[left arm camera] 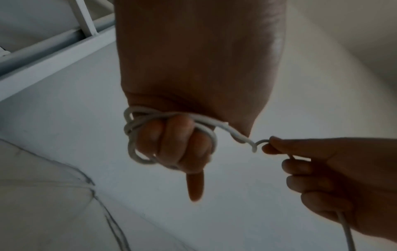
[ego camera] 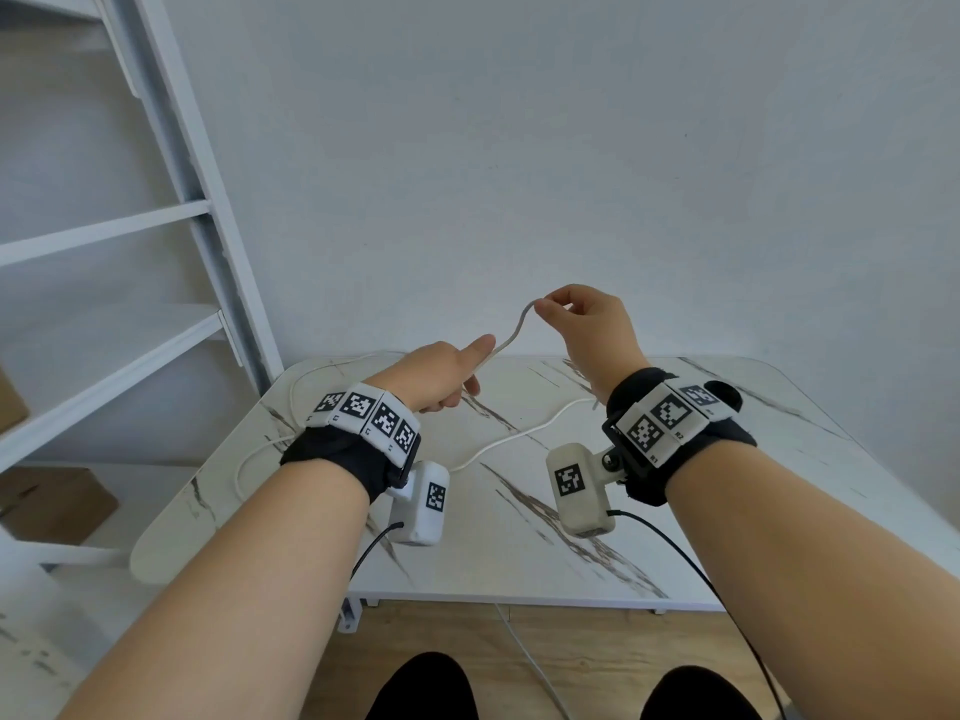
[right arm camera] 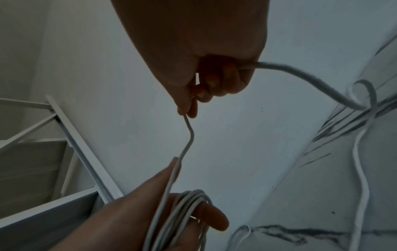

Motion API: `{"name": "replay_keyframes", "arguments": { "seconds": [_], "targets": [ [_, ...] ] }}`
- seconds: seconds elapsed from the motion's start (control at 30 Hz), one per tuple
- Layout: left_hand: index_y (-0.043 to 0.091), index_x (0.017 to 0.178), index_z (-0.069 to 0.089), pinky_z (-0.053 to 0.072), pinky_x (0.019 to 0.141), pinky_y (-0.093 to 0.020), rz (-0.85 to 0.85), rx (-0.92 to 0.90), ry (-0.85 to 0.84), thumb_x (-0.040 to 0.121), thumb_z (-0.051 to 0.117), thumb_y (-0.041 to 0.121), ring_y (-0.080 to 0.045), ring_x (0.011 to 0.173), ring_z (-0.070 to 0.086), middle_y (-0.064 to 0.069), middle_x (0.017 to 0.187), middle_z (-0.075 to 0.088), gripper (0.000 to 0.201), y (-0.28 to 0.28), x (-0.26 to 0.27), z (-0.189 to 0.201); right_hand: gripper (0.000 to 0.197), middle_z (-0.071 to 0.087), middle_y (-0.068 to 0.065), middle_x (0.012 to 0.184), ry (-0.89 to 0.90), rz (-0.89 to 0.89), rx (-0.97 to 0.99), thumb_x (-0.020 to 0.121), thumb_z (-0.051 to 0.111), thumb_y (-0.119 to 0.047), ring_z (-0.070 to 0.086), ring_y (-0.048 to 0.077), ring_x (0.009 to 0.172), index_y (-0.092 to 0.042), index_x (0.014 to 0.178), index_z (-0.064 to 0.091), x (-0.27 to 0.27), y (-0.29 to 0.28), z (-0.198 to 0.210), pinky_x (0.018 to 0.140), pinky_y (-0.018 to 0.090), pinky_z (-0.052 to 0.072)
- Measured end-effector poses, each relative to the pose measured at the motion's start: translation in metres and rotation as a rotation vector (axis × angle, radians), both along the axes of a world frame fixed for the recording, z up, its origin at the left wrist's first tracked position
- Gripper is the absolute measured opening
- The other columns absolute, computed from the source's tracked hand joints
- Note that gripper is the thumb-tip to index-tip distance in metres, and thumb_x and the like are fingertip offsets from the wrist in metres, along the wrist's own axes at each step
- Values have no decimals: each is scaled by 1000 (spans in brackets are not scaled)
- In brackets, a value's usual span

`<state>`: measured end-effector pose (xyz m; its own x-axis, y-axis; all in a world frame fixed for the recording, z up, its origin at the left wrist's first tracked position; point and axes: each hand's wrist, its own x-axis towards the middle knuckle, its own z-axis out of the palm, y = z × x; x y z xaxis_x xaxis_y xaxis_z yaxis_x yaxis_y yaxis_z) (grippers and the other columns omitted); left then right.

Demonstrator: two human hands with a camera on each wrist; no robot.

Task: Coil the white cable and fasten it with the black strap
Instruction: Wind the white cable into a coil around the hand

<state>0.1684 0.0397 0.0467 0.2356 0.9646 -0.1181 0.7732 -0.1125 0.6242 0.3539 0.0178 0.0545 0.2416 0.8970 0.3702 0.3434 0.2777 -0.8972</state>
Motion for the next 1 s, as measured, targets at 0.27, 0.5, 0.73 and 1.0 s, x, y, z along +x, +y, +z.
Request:
{"name": "replay_keyframes", "arguments": {
  "seconds": [0.27, 0.5, 0.73, 1.0],
  "targets": [
    [2, 83, 66, 22, 43, -24, -238, -220, -287, 100, 29, 51, -14, 36, 26, 0, 43, 33, 64, -9, 8, 12, 17, 53, -5, 70, -52, -108, -12, 90, 63, -26, 47, 12, 57, -9, 92, 64, 5, 8, -6, 58, 27, 40],
    [4, 72, 60, 18, 36, -18, -300, -263, -567, 101, 31, 30, -11, 30, 20, 0, 38, 29, 48, -12, 4, 20, 11, 64, 2, 87, -273, -114, -55, 91, 58, -27, 58, 21, 74, -22, 88, 67, 10, 15, -14, 69, 30, 48],
    [5, 70, 57, 14, 38, -21, -291, -265, -722, 102, 29, 30, -10, 30, 18, 0, 38, 27, 49, -12, 2, 20, 26, 59, -2, 108, -839, -329, 80, 97, 52, -23, 44, 25, 108, -29, 107, 75, 1, 6, -19, 85, 34, 20],
    [5, 73, 55, 16, 38, -20, -260, -234, -878, 101, 31, 30, -11, 31, 18, 1, 39, 27, 45, -10, -2, 25, 16, 58, 1, 106, -521, -76, 29, 89, 65, -24, 56, 19, 97, -17, 103, 71, -4, 9, -23, 80, 27, 40]
  ]
}}
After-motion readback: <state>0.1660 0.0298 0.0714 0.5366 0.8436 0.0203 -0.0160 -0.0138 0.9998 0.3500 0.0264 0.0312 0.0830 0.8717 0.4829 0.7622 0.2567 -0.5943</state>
